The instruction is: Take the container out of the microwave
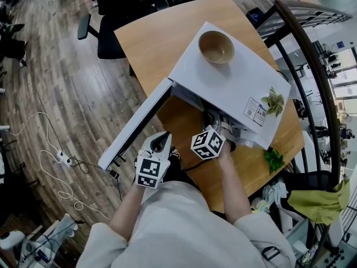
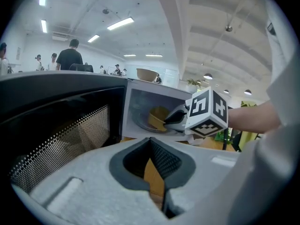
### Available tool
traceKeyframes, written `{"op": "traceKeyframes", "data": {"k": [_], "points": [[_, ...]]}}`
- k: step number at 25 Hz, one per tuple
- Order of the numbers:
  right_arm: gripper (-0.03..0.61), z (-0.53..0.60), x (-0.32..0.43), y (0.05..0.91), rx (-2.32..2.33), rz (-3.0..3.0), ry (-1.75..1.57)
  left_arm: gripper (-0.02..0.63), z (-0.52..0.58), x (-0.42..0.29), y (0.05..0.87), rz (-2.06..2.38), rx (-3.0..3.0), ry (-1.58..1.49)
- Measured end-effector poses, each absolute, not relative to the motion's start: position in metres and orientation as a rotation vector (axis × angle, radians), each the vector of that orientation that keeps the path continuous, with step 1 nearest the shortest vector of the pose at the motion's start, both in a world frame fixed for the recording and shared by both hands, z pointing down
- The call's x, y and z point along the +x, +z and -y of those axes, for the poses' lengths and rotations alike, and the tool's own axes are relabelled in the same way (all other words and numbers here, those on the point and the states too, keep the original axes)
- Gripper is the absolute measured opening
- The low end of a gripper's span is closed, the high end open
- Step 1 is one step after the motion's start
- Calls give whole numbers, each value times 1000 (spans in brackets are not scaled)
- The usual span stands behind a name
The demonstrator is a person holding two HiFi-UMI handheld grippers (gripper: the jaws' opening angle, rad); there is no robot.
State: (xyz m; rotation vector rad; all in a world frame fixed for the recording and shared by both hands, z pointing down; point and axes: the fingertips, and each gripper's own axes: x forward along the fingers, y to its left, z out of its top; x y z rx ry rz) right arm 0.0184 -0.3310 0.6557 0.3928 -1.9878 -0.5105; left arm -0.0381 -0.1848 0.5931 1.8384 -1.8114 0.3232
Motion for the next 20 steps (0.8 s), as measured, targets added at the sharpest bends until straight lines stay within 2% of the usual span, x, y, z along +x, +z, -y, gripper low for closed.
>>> {"op": "traceKeyframes", "data": {"k": [20], "points": [[48, 307, 22, 634, 379, 2116, -521, 3, 177, -21, 590, 1859, 1817, 332]]}}
